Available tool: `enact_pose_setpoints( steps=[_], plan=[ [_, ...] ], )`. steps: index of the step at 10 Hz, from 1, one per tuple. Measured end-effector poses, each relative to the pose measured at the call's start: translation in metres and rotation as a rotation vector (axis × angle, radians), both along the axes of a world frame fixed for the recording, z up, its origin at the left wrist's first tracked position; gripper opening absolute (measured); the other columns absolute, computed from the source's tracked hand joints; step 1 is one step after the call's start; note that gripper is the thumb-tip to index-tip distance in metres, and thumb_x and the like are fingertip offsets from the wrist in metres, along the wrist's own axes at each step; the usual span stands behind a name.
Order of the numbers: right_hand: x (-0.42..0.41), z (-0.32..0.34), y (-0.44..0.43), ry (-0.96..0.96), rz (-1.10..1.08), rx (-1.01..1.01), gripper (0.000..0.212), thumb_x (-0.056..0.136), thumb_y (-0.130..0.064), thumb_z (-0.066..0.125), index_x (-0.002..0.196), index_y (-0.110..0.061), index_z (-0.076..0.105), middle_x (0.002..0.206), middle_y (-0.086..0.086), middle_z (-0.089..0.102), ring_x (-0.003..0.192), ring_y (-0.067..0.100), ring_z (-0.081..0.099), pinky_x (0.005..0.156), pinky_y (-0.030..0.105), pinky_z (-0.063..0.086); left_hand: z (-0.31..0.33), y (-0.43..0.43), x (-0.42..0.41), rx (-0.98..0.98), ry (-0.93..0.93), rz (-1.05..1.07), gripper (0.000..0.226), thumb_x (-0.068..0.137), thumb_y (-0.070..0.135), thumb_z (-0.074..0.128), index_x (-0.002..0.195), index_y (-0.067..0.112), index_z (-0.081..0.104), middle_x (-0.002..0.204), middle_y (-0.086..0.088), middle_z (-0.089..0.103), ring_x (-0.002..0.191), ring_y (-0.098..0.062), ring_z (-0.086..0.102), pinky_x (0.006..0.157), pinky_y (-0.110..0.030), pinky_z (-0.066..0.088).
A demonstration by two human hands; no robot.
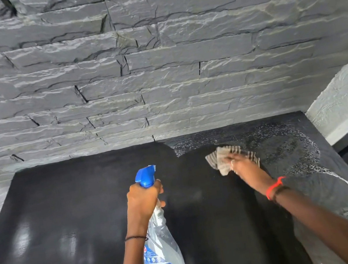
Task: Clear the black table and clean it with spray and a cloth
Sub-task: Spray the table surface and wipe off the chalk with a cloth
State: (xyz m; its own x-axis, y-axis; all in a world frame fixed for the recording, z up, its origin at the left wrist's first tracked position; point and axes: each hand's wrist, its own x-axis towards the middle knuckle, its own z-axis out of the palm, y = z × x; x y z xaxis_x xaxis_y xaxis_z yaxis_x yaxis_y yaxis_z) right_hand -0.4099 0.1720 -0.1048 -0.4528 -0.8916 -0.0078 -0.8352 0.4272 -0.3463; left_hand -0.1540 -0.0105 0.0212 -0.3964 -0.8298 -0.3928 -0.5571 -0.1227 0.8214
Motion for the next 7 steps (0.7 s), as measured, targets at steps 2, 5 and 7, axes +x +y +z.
enact_pose_setpoints(
  steps=[2, 5, 7],
  plan=[
    [0.001, -0.008, -0.127, -0.109, -0.178, 0.153, 0.036, 0.090, -0.005, 0.043, 0.123, -0.007, 0.057, 0.133, 0.017, 0.050, 0.123, 0.037, 0.046, 0.102, 0.048, 0.039, 0.003, -0.009, 0.010, -0.003, 0.003, 0.011, 0.017, 0.083, 0.013, 0.062, 0.075, -0.001, 0.066, 0.075, -0.015, 0.069, 0.041, -0.017, 0.062, 0.050, -0.025, 0.051],
    [0.114, -0.002, -0.083, -0.030, 0.229, -0.038, 0.057, 0.078, -0.007, 0.023, 0.116, -0.009, 0.064, 0.132, 0.012, 0.056, 0.122, 0.034, 0.052, 0.101, 0.049, 0.042, 0.004, -0.032, 0.012, 0.005, 0.037, 0.029, 0.015, 0.081, 0.009, 0.063, 0.070, -0.001, 0.066, 0.061, -0.006, 0.062, 0.037, -0.013, 0.058, 0.060, -0.036, 0.056],
    [0.027, -0.014, -0.058, -0.115, -0.092, -0.095, 0.047, 0.087, 0.007, 0.045, 0.129, -0.009, 0.054, 0.137, 0.002, 0.049, 0.130, 0.024, 0.045, 0.113, 0.023, 0.026, -0.001, -0.038, 0.018, 0.016, 0.077, 0.040, 0.015, 0.083, 0.011, 0.062, 0.072, 0.001, 0.065, 0.063, -0.004, 0.063, 0.037, -0.011, 0.057, 0.061, -0.038, 0.057]
  ],
)
